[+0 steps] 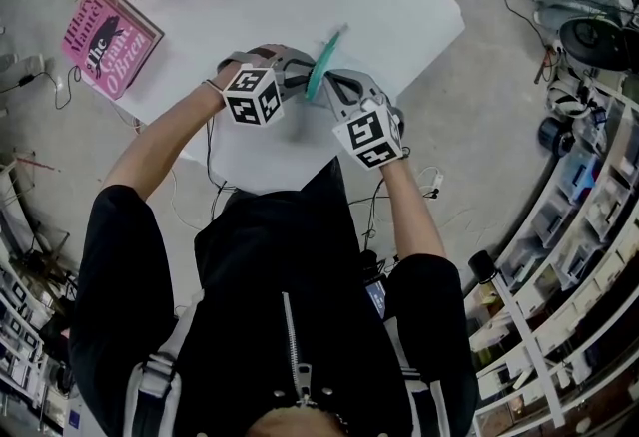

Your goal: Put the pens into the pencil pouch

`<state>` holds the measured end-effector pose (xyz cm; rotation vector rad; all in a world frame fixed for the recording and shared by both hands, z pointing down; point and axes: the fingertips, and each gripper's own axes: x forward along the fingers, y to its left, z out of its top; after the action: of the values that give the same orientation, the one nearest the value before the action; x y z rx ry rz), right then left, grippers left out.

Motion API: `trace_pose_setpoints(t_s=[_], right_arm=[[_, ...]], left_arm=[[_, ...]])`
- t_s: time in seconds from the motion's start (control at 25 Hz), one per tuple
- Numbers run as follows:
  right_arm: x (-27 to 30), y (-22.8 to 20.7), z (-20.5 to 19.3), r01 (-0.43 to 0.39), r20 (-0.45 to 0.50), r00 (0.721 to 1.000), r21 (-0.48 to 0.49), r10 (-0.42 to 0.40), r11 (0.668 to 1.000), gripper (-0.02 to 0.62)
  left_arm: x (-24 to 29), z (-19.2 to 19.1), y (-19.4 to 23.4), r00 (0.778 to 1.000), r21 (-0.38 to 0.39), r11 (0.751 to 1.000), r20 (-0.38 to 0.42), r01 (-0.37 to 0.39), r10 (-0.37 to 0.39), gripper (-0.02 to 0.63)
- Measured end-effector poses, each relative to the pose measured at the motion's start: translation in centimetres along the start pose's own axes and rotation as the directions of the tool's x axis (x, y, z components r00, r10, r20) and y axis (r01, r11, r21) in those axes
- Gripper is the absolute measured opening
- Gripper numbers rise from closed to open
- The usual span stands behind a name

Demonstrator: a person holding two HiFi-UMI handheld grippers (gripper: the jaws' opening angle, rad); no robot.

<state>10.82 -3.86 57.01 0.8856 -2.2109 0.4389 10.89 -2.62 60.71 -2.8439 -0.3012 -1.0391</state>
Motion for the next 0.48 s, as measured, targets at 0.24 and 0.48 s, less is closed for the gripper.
trace_pose_setpoints(t_s=[0.24, 0.48], right_arm=[[0.1, -0.1, -0.4, 0.004, 0.002, 1.0, 0.016, -0.004, 1.0, 0.009], [0.8, 0.2, -1.3, 0.024, -0.04, 0.999, 0.007, -0.024, 1.0, 0.011]], left_arm=[[-3.1, -1.7, 1.5, 0.995, -0.107, 0.99, -0.021, -0.095, 0.093, 0.1], [-7.1, -3.9, 2.8, 0.968, -0.232, 0.94, -0.049, -0.25, 0.245, 0.098]])
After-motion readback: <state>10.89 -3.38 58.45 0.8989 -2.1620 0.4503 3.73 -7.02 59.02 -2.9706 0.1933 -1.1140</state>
